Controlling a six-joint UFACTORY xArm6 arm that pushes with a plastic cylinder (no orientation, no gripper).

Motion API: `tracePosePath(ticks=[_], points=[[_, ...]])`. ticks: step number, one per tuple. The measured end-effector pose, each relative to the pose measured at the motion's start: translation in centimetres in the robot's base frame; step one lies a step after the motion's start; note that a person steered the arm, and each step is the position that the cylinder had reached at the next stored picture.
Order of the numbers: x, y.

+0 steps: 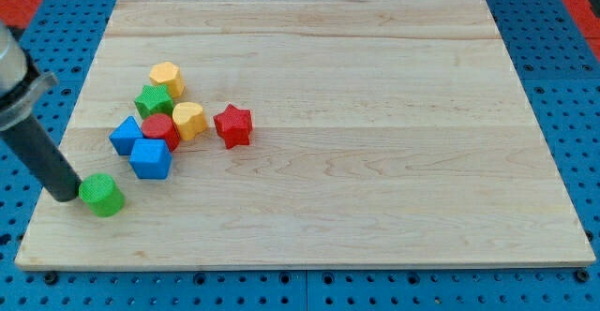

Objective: Push the blue cube close to the top right of the red star

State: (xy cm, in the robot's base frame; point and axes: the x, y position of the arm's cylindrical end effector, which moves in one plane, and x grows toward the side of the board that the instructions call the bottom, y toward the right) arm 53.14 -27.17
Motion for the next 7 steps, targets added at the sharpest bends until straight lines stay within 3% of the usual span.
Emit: tracePosePath(ticks=[1, 3, 6, 7], points=[[-2.0, -2.5], [-4.6, -2.1], [-5.1, -2.0], [-3.5, 1.4]])
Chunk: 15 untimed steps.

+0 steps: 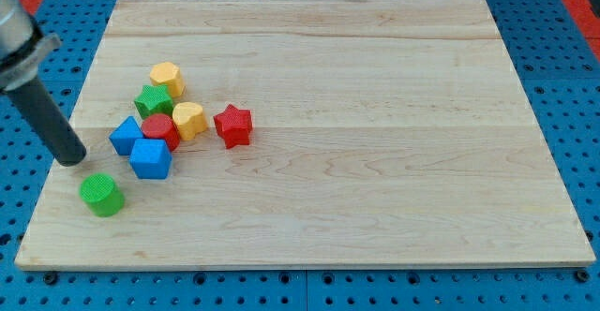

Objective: Push the blue cube close to the top right of the red star

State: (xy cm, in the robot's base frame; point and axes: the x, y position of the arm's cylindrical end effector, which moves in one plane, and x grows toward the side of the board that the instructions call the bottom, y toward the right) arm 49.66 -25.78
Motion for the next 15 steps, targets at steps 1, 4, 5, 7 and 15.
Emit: tracePosePath(ticks=[1, 4, 5, 7, 15], points=[[0.6, 2.3], [-0.1, 15.5], [-2.3, 18.5], [-3.8, 24.3], [-17.8, 19.9]])
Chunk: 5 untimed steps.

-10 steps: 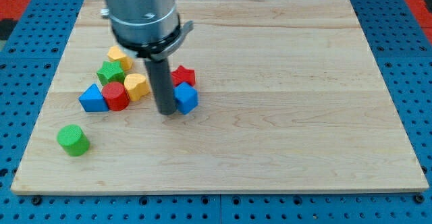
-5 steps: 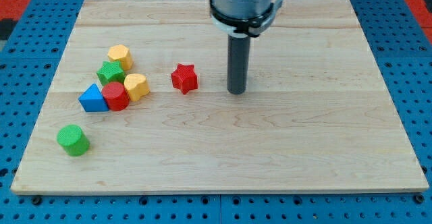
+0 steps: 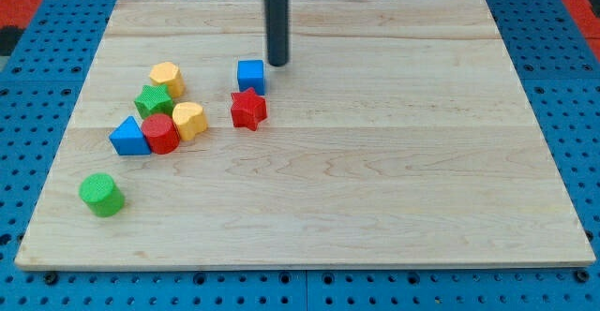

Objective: Push the blue cube close to the top right of the red star

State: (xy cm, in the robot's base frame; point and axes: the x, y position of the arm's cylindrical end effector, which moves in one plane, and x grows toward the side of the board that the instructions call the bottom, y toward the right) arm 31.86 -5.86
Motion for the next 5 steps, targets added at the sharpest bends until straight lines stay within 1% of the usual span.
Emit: tracePosePath(ticks=[1, 2, 3, 4, 5], points=[[0.5, -4.8], [2.7, -3.0], [3.3, -0.2], [3.3, -5.5], [3.3, -13.4]])
